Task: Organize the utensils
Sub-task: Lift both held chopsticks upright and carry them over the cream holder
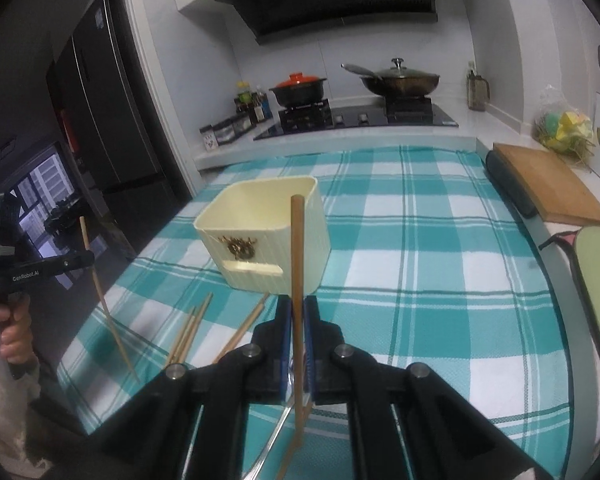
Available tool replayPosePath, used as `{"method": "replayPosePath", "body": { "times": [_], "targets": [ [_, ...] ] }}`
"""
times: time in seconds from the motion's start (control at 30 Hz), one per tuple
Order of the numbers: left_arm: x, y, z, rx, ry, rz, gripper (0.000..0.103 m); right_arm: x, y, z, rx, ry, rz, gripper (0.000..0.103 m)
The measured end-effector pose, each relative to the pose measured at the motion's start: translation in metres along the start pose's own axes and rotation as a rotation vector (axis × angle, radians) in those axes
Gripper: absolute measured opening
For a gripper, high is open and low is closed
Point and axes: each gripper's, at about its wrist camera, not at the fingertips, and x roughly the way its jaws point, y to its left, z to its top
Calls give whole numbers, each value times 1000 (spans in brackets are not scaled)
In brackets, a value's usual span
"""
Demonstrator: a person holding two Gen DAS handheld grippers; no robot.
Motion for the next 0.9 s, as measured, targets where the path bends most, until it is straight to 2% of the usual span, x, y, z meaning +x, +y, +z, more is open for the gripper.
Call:
{"method": "replayPosePath", "body": {
  "times": [0.17,0.33,0.43,0.6,0.73,0.9],
  "targets": [
    [-27,-10,29,8,-96,-38,5,-20,16,23,-18,-113,18,6],
    [-36,-15,80,9,-200,-44,5,-23,37,67,-66,-200,17,6],
    [-27,-17,110,-26,-232,-60,5,-20,48,99,-79,-255,19,6],
    [4,-22,142,-51,-295,-29,5,0,61,137,-109,-335,11,6],
    [48,-20,145,-80,-295,19,5,31,67,147,-136,-344,-25,6],
    [81,-16,131,-60,-330,90,6,76,60,136,-96,-261,-61,6]
  ]
}}
